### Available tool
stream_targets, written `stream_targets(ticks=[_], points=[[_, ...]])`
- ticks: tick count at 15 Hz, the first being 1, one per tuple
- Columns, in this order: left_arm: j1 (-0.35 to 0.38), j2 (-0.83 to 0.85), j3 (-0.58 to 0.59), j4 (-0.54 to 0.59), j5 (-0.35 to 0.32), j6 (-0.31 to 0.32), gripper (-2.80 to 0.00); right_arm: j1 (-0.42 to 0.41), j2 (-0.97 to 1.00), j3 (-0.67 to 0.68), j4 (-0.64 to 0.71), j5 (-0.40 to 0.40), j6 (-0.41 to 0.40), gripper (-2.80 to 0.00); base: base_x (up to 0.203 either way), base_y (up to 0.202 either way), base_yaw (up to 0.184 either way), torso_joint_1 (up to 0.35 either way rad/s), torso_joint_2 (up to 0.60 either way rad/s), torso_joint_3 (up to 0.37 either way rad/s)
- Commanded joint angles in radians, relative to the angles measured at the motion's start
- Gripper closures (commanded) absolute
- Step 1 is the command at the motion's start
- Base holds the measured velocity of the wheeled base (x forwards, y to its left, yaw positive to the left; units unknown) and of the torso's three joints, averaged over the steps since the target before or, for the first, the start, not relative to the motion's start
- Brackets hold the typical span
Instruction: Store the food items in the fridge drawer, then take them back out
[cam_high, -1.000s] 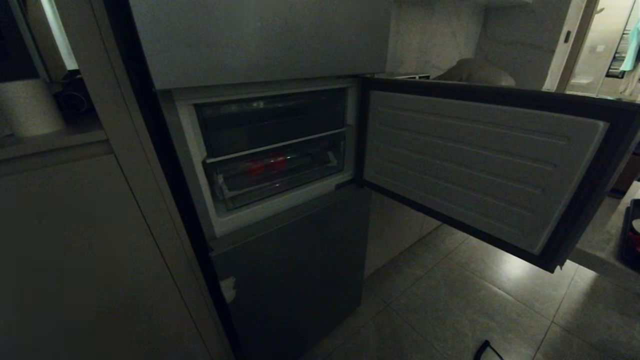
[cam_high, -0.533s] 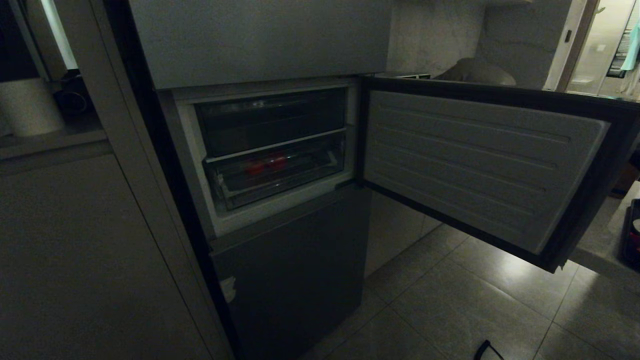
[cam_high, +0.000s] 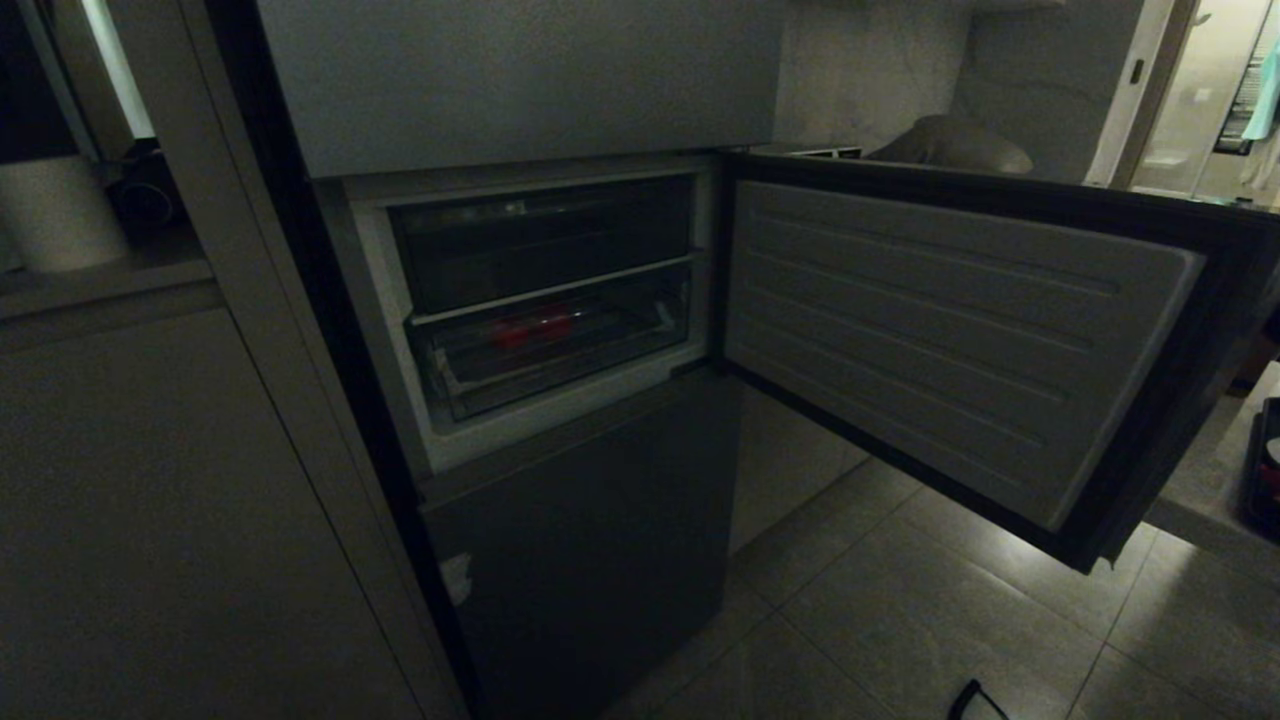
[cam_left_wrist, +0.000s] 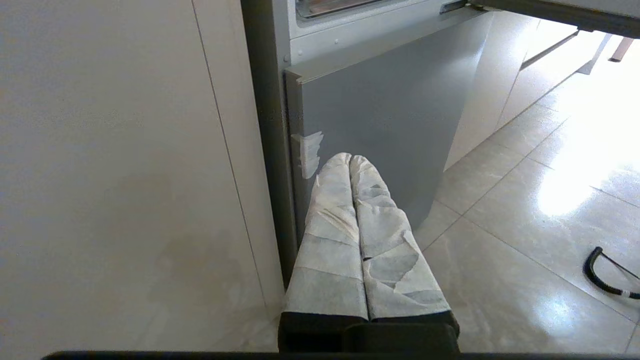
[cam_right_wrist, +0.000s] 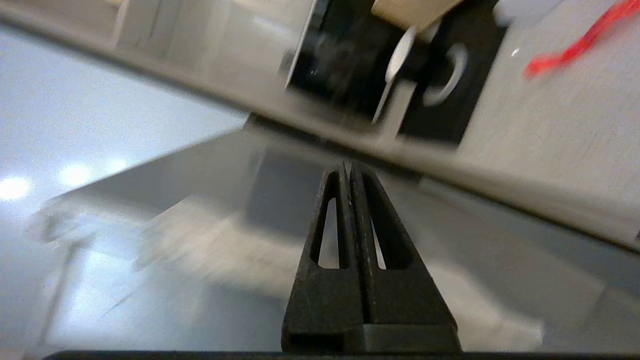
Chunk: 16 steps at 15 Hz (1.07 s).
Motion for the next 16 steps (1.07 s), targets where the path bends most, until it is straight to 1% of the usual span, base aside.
stream_targets(ticks=[1, 4, 5, 6, 7, 8, 9, 10, 11, 12, 13, 14, 15, 16], points=[[0.000, 0.002, 0.000, 0.000, 0.000, 0.000, 0.00, -0.001, -0.234, 0.134, -0.007, 0.073, 0.007, 0.00, 0.000, 0.000, 0.000, 0.000, 0.00, 0.000], [0.000, 0.002, 0.000, 0.000, 0.000, 0.000, 0.00, -0.001, -0.481, 0.301, -0.006, 0.148, 0.005, 0.00, 0.000, 0.000, 0.000, 0.000, 0.00, 0.000], [0.000, 0.002, 0.000, 0.000, 0.000, 0.000, 0.00, -0.001, -0.529, 0.334, -0.006, 0.156, 0.002, 0.00, 0.000, 0.000, 0.000, 0.000, 0.00, 0.000], [0.000, 0.002, 0.000, 0.000, 0.000, 0.000, 0.00, -0.002, -0.546, 0.328, -0.007, 0.136, -0.002, 0.00, 0.000, 0.000, 0.000, 0.000, 0.00, 0.000], [0.000, 0.002, 0.000, 0.000, 0.000, 0.000, 0.00, -0.002, -0.541, 0.305, -0.006, 0.054, -0.010, 0.00, 0.000, 0.000, 0.000, 0.000, 0.00, 0.000], [0.000, 0.002, 0.000, 0.000, 0.000, 0.000, 0.00, 0.000, -0.520, 0.281, -0.004, -0.039, -0.044, 0.00, 0.000, 0.000, 0.000, 0.000, 0.00, 0.000], [0.000, 0.002, 0.000, 0.000, 0.000, 0.000, 0.00, 0.007, -0.498, 0.271, 0.001, -0.081, -0.127, 0.00, 0.000, 0.000, 0.000, 0.000, 0.00, 0.000], [0.000, 0.002, 0.000, 0.000, 0.000, 0.000, 0.00, 0.044, -0.483, 0.269, 0.018, -0.115, -0.195, 0.00, 0.000, 0.000, 0.000, 0.000, 0.00, 0.000], [0.000, 0.002, 0.000, 0.000, 0.000, 0.000, 0.00, 0.123, -0.465, 0.263, 0.067, -0.180, -0.283, 0.00, 0.000, 0.000, 0.000, 0.000, 0.00, 0.000], [0.000, 0.002, 0.000, 0.000, 0.000, 0.000, 0.00, 0.213, -0.442, 0.248, 0.134, -0.263, -0.376, 0.00, 0.000, 0.000, 0.000, 0.000, 0.00, 0.000], [0.000, 0.002, 0.000, 0.000, 0.000, 0.000, 0.00, 0.322, -0.410, 0.227, 0.203, -0.370, -0.472, 0.00, 0.000, 0.000, 0.000, 0.000, 0.00, 0.000], [0.000, 0.002, 0.000, 0.000, 0.000, 0.000, 0.00, 0.435, -0.376, 0.210, 0.245, -0.459, -0.546, 0.00, 0.000, 0.000, 0.000, 0.000, 0.00, 0.000], [0.000, 0.002, 0.000, 0.000, 0.000, 0.000, 0.00, 0.534, -0.343, 0.192, 0.272, -0.521, -0.601, 0.00, 0.000, 0.000, 0.000, 0.000, 0.00, 0.000], [0.000, 0.002, 0.000, 0.000, 0.000, 0.000, 0.00, 0.624, -0.297, 0.166, 0.287, -0.559, -0.635, 0.00, 0.000, 0.000, 0.000, 0.000, 0.00, 0.000]])
